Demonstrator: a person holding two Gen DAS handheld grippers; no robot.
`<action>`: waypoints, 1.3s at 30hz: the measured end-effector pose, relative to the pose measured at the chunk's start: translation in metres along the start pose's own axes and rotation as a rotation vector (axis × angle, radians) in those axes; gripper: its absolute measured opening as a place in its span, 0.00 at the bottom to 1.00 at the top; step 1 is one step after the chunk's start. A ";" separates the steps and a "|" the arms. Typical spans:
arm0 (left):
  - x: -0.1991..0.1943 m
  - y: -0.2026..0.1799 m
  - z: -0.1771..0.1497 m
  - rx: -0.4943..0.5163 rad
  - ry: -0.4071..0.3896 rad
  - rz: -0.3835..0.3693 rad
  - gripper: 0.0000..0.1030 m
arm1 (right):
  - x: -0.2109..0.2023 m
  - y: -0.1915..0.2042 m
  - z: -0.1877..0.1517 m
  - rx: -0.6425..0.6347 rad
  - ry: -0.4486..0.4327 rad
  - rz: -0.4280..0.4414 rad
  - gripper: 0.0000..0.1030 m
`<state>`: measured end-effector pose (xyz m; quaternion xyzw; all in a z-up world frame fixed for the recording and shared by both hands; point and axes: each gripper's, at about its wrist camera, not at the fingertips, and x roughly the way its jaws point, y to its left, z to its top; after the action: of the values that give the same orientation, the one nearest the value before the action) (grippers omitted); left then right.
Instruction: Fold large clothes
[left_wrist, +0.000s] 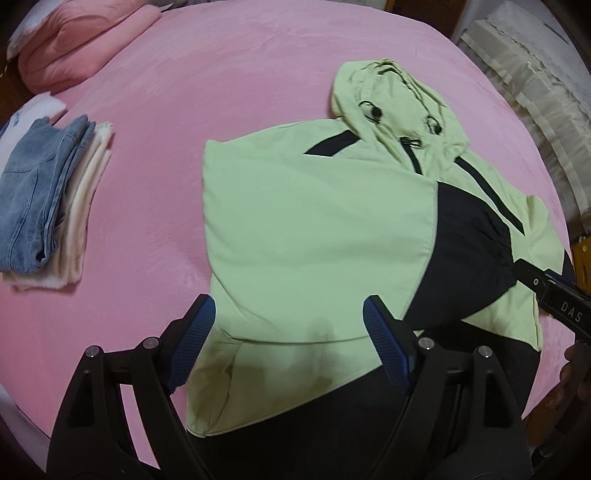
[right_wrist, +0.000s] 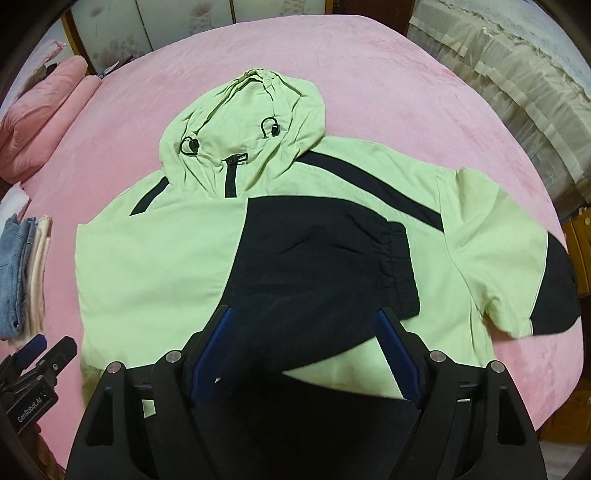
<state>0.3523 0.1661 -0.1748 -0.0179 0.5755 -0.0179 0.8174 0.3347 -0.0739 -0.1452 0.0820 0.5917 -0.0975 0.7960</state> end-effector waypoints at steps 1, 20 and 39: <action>0.000 -0.002 -0.001 0.003 0.000 -0.004 0.78 | 0.002 0.001 -0.001 0.009 0.003 0.005 0.77; -0.020 -0.231 -0.085 0.152 0.095 0.082 0.78 | 0.005 -0.192 -0.057 0.097 0.132 0.115 0.77; 0.016 -0.555 -0.097 0.304 0.164 -0.119 0.78 | 0.054 -0.545 -0.112 0.327 0.198 0.033 0.78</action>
<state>0.2618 -0.3899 -0.1951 0.0732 0.6290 -0.1543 0.7584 0.1084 -0.5762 -0.2371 0.2291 0.6418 -0.1706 0.7117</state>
